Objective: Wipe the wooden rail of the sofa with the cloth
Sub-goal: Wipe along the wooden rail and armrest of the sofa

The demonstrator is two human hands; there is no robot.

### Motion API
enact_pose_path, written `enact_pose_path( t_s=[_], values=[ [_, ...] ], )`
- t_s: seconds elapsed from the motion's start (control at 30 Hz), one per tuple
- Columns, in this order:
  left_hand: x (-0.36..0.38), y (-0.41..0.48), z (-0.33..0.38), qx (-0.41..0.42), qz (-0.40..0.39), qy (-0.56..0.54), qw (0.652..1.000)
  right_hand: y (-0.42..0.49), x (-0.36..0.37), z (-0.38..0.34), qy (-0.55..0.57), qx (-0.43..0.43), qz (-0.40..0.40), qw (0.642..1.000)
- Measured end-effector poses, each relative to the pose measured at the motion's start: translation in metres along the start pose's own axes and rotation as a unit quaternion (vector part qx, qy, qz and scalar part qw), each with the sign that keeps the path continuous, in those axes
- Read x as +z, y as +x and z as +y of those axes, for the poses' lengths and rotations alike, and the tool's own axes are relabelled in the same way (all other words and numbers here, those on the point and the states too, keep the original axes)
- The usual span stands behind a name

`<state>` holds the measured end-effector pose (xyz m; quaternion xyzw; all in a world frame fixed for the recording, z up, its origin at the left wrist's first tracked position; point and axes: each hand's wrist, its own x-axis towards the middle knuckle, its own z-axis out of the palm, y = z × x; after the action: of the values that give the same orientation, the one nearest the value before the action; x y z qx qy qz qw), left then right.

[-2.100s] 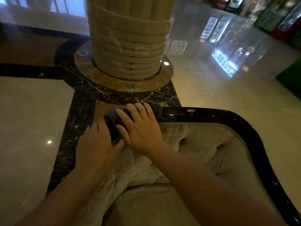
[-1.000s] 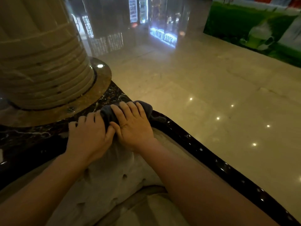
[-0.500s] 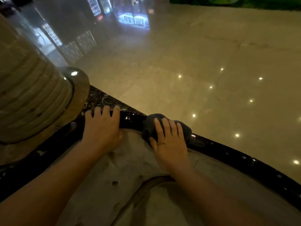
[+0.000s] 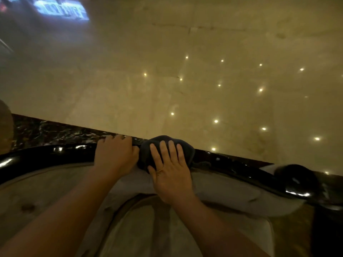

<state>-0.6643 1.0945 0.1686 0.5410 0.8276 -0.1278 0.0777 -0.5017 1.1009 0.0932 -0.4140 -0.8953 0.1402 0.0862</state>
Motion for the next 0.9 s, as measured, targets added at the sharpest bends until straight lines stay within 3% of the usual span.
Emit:
enact_pose_path(
  t_s=[0.2,0.37,0.47,0.57,0.7,0.8,0.83,0.9],
  values=[
    [0.012,0.008,0.045,-0.017,0.017,-0.037,0.999,-0.023,-0.014,0.026,-0.027,0.060,0.014,0.998],
    [0.019,0.033,0.053,-0.139,0.038,-0.111,0.983,-0.045,-0.016,0.046,-0.016,0.096,0.041,0.994],
    [0.028,0.030,0.067,-0.184,0.039,-0.064,0.980,-0.068,-0.014,0.065,-0.009,0.148,0.038,0.988],
    [0.028,0.025,0.074,-0.193,0.098,-0.078,0.973,-0.092,-0.023,0.088,-0.017,0.188,0.046,0.981],
    [0.023,0.031,0.101,-0.177,0.101,-0.083,0.975,-0.112,-0.043,0.116,-0.024,0.265,0.068,0.961],
    [0.029,0.036,0.099,-0.190,0.119,-0.085,0.971,-0.081,-0.051,0.094,0.005,0.327,0.047,0.944],
    [0.031,0.038,0.094,-0.193,0.128,-0.088,0.969,-0.061,-0.051,0.080,0.024,0.315,0.030,0.948],
    [0.034,0.044,0.083,-0.199,0.148,-0.088,0.965,-0.023,-0.042,0.045,0.029,0.208,-0.035,0.977]
  ],
)
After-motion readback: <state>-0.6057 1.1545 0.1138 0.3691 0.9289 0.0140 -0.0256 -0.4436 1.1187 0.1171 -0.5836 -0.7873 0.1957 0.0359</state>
